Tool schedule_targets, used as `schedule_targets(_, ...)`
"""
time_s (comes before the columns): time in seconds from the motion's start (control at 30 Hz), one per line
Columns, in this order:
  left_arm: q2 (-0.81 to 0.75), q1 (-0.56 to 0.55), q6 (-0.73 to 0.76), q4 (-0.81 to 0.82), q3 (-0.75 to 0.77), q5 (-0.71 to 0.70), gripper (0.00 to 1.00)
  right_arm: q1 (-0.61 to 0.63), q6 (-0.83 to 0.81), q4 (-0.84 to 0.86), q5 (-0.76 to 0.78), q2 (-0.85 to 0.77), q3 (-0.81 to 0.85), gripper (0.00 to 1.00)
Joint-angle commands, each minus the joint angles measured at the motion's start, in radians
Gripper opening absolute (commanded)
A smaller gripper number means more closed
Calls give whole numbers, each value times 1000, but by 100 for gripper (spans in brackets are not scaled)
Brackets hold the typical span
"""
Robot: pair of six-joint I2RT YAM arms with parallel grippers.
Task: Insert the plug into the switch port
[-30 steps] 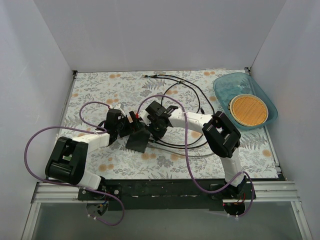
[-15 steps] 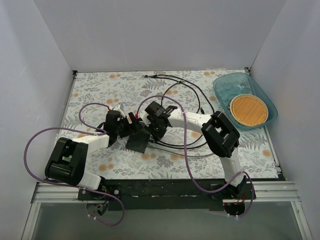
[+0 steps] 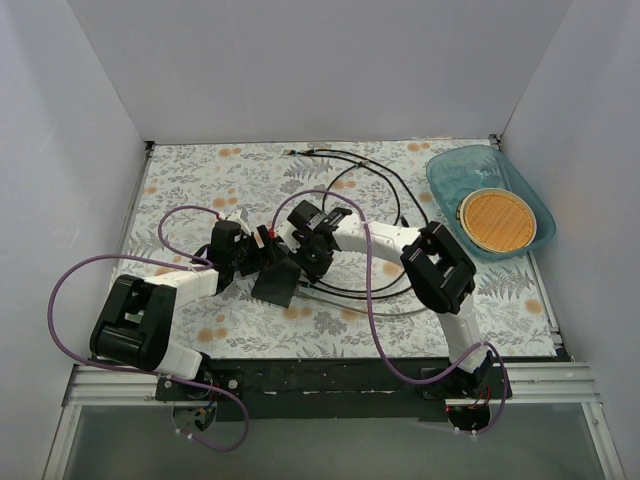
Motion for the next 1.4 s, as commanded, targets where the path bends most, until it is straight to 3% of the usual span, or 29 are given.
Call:
schedule_targets(0.0, -20, -21, -12, 19, 12, 149, 73, 23, -21, 92, -45, 12, 95, 1)
schedule_targets(0.37, -20, -24, -3, 31, 17, 179, 74, 23, -33, 81, -49, 33, 155, 1)
schedule_targets(0.9, 4, -46, 20, 63, 20, 227, 73, 21, 14, 302, -72, -31, 5, 1)
schedule_targets(1.37, 27, -136, 74, 62, 61, 224, 72, 21, -1, 284, -66, -17, 74, 1)
